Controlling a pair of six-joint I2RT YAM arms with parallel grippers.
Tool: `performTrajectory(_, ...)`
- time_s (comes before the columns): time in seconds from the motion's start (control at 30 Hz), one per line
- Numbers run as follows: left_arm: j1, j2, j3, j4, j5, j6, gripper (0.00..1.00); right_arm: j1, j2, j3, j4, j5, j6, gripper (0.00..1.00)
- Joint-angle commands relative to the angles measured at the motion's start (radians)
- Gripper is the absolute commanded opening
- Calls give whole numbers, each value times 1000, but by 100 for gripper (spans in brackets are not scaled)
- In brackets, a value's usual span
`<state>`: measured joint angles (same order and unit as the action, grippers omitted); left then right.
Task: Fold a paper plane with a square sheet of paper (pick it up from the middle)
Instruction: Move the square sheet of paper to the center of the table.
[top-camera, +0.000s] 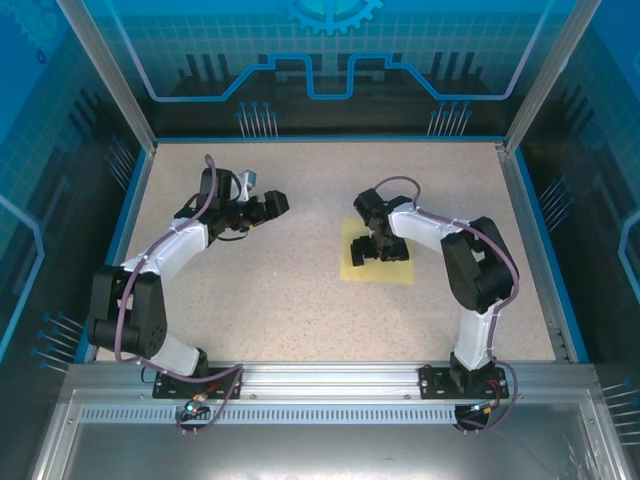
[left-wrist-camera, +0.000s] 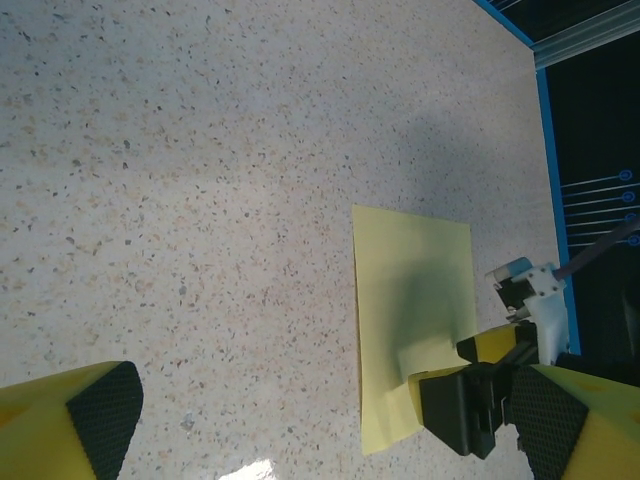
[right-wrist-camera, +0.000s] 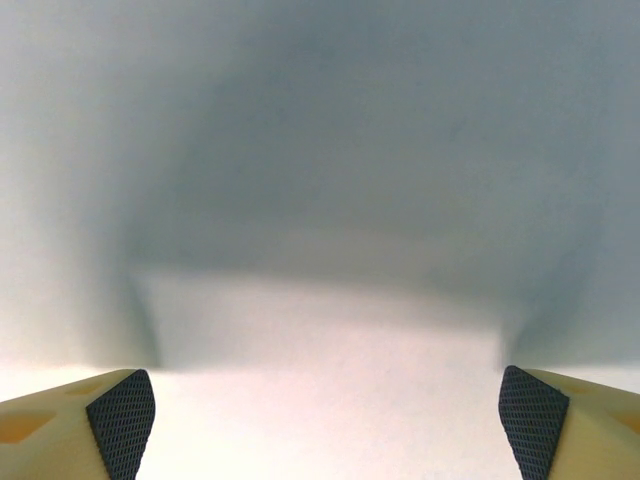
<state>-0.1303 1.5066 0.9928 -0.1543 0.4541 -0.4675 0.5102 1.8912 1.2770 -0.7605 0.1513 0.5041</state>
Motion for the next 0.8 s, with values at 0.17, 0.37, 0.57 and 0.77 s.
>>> performTrajectory(0.17, -5, -73, -43, -41, 22, 33, 99, -13, -8, 51, 73, 77, 163, 95)
performTrajectory(0.37, -6, -73, -37, -55, 23, 45, 99, -1, 65, 90, 83, 85, 210, 96)
performTrajectory(0.57, -6, -67, -22, -82, 25, 67, 99, -7, 114, 85, 95, 135, 206, 96)
performTrajectory(0.77, -6, -67, -23, -88, 24, 75, 99, -15, 126, 80, 104, 150, 186, 96)
